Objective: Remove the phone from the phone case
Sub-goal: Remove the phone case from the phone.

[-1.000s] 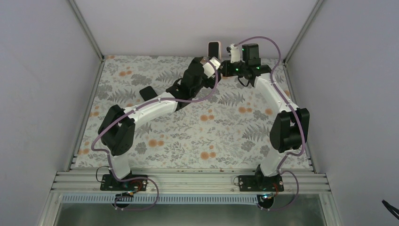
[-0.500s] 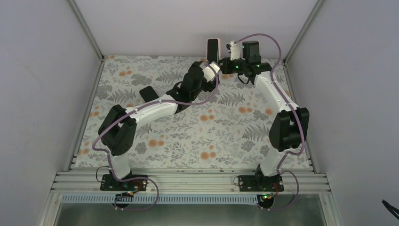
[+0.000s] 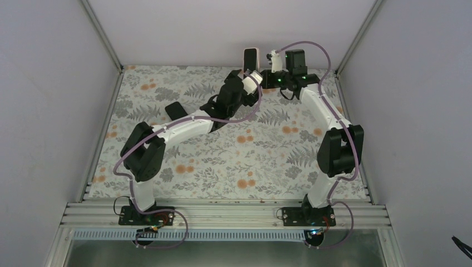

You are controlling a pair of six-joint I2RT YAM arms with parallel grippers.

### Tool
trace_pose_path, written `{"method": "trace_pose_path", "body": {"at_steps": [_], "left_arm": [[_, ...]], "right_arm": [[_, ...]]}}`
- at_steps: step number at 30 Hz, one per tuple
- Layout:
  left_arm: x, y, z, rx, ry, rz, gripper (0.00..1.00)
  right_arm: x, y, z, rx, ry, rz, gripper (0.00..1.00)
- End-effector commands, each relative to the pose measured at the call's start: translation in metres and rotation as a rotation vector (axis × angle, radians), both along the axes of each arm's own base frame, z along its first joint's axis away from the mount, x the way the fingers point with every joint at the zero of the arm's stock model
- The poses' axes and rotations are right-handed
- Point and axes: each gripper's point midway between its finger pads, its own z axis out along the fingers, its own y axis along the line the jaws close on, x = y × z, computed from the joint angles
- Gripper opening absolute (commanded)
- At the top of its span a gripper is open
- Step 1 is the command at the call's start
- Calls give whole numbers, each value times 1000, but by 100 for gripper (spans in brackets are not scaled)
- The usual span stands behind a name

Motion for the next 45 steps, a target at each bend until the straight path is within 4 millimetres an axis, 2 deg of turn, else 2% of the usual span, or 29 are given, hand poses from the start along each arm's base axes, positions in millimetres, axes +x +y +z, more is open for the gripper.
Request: {"method": "trace_pose_path", "body": {"at_steps": [1,10,16,24,35,41,45], "left_arm": [[6,-8,-5,5,13,-4,97],[10,-2,-6,-9,27,28,97],[-6,-6,12,-34,9,-46,97],[-11,-1,16,-21,-24,-39,97],[3,-2,-7,23,20,2,97],[9,11,1,2,0,79,97],[3,12,10,-9,-23,57,97]], "right_arm": [[-1,5,36,58,-84,31,3],[-3,6,40,63,-94,37,3],[1,5,33,52,-85,30,3],[2,6,33,56,-83,31,3],[-2,7,35,70,-77,43,3],[-4,8,34,81,-71,50,4],[-4,8,33,82,-70,51,3]]}}
